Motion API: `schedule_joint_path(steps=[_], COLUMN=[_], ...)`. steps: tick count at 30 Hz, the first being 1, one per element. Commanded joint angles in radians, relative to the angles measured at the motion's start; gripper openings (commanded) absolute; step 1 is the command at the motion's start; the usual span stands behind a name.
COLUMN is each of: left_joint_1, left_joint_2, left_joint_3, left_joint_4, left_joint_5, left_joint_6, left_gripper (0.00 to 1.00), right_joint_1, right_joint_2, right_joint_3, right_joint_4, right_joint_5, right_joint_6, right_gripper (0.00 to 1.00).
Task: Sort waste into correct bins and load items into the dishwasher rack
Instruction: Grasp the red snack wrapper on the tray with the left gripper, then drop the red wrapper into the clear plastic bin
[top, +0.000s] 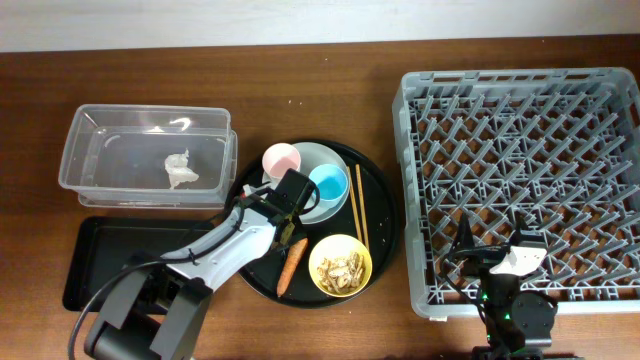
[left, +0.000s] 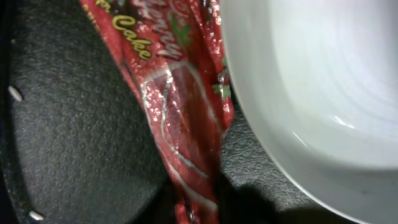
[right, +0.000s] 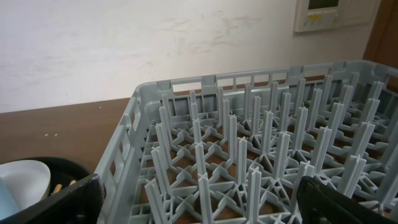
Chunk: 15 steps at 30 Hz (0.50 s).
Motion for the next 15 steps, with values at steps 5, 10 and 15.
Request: schedule_joint_path(steps=[5,10,15], left_joint_1=[-0.002,-0.002,0.009], left_joint_2=[-0.021,-0.281,-0.592], left_joint_3=[0.001,0.05,0.069], left_joint_4=[-0.034,-0.144,-0.136], left_joint_5=[0.024,0.021,-0.241], left_joint_6=[-0.002,0.009,0.035], left_gripper=[0.01,0.0,0.0], right_joint_1=[0.003,0.003,0.003], right_joint_2=[-0.007,-0.007,-0.007], right_joint_3=[-0.007,-0.007,-0.007], right_joint_4=[-0.003,-0.003,-0.003], right_joint_5=[0.008,0.008,0.008], right_joint_6=[0.008,0.008,0.008], right_gripper=[0.98,0.99,0.98])
